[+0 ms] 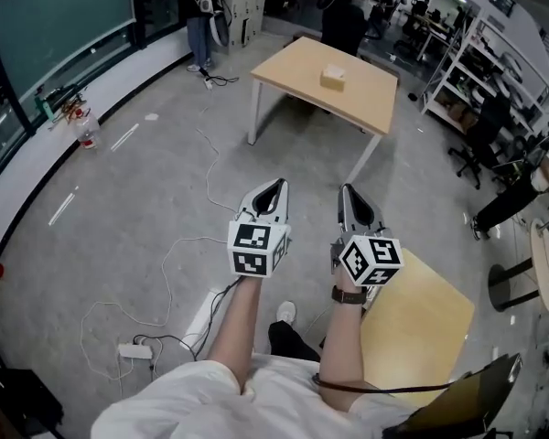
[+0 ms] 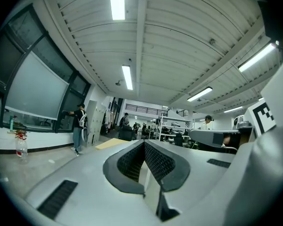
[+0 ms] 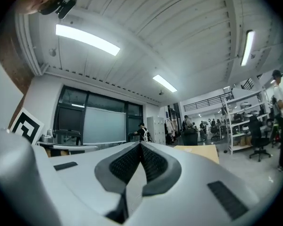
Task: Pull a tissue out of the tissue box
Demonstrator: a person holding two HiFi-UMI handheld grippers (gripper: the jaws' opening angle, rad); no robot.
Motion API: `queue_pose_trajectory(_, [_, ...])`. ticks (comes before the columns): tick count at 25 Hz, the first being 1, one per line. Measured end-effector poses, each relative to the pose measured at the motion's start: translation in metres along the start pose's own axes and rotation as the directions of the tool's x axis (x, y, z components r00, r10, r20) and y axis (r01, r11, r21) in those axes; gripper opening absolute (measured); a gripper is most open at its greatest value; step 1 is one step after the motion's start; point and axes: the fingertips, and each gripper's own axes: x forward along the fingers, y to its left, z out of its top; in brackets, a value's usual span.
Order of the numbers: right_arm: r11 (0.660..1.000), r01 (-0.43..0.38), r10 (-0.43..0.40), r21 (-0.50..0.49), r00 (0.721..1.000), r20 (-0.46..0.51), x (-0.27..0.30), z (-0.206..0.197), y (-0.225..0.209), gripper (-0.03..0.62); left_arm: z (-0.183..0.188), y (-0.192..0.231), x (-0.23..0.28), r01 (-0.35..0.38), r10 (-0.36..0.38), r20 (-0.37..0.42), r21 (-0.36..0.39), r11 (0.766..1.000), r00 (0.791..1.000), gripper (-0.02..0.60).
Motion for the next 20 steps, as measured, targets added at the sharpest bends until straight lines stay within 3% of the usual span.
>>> queue_pose_trajectory(5, [0.998, -0.053, 0.053, 0.023, 0.998, 0.029, 0.076, -0.005, -0.039, 0.002, 0.002, 0.022, 0.081, -0.006, 0.006, -0.007, 0.042, 0.999, 1.0, -0.011])
queue_pose_trajectory(12, [0.998, -0.051, 0.048, 0.027, 0.995, 0.084, 0.162, 0.025, -0.157, 0.002, 0.025, -0.002, 0.229, 0.048, -0.05, 0.015, 0.081, 0.996, 0.999, -0.011])
queue_pose_trajectory(20, [0.999, -0.012, 0.011, 0.042, 1.0, 0.029, 0.219, -0.012, -0.268, 0.003, -0.012, -0.01, 0.348, 0.053, -0.051, -0.035, 0.078, 0.996, 0.998, -0.011])
